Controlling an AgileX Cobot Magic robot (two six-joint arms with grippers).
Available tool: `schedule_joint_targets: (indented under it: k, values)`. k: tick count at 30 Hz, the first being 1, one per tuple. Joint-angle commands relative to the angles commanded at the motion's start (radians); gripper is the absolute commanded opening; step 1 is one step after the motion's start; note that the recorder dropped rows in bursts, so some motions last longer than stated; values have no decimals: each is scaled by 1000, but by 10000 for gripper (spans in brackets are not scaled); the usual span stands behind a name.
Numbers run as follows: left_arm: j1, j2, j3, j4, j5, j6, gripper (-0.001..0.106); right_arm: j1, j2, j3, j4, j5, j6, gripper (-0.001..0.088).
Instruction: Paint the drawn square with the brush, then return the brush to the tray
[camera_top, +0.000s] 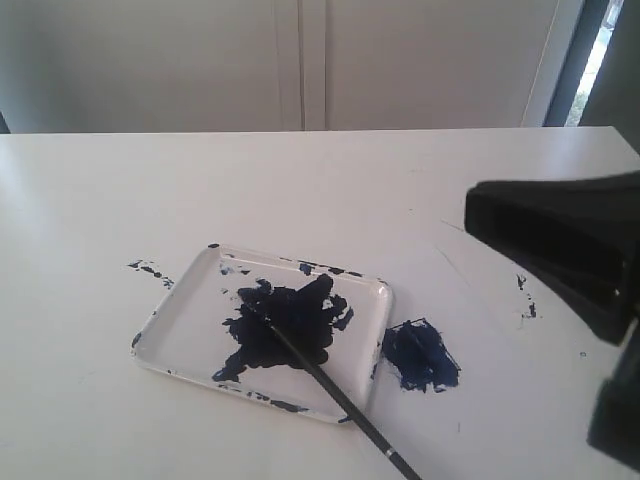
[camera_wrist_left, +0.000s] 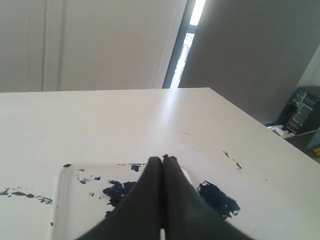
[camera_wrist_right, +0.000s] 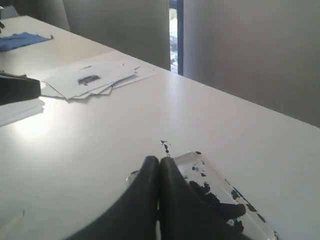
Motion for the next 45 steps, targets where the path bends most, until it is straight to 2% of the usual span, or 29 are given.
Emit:
schedule_joint_targets:
  k: [6,15,24,26,29,31,32,34,45]
  values:
    - [0,-44,59,0,-4,0,0,0,-67,133,21,-112,2,0]
    - [0,-100,149,0,-30,-3,0,0,-73,314,24,-319,2,0]
    - [0,-102,238,-1,-91,-67,0,0,-73,501,22,-540,-7,0]
    - [0,-102,249,-1,-111,-72,0,0,-73,501,22,-529,-7,0]
    - [0,-102,249,-1,-118,-106,0,0,-73,501,24,-436,-3,0]
    - [0,-102,249,-1,-73,-144,0,0,-73,501,24,-398,15,0]
    - [0,-102,249,-1,-41,-156,0,0,-73,501,24,-369,75,0]
    - [0,-102,249,-1,14,-156,0,0,-73,501,24,-364,143,0]
    - [0,-102,249,-1,8,-156,0,0,-73,501,24,-369,153,0]
